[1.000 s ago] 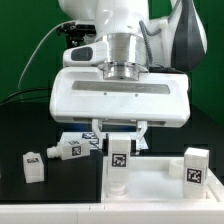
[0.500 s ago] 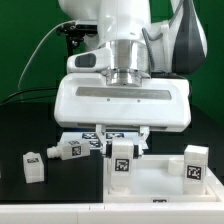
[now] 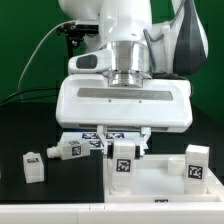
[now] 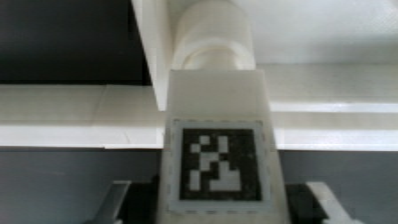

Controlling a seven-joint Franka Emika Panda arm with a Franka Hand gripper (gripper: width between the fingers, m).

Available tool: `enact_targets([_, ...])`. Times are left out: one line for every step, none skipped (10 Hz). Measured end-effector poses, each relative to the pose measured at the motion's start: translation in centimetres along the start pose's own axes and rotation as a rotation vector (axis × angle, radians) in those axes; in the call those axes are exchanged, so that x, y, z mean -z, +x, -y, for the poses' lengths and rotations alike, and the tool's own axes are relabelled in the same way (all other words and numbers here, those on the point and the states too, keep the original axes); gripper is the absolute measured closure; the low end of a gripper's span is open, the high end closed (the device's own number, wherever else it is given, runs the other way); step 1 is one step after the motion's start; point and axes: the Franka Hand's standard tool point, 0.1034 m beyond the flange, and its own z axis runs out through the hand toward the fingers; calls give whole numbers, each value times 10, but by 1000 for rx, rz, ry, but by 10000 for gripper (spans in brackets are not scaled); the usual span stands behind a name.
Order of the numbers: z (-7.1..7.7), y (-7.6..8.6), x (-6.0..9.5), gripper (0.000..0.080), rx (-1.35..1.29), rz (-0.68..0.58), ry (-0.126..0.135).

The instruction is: Assemble square table

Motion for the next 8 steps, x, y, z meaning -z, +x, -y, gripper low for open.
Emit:
enact_targets([0, -1, -1, 514, 0, 4, 1])
enact_targets([0, -1, -1, 361, 0, 5, 1])
enact_targets([0, -2, -1, 231, 0, 8, 2])
enact_targets([5, -5, -3, 231, -17, 53, 23])
enact_targets([10, 3, -2, 168, -58, 104, 48])
enact_targets([15, 6, -4, 153, -110, 183, 74])
enact_targets([21, 6, -5, 153, -155, 297, 100])
enact_targets([19, 9, -6, 151, -152, 336, 98])
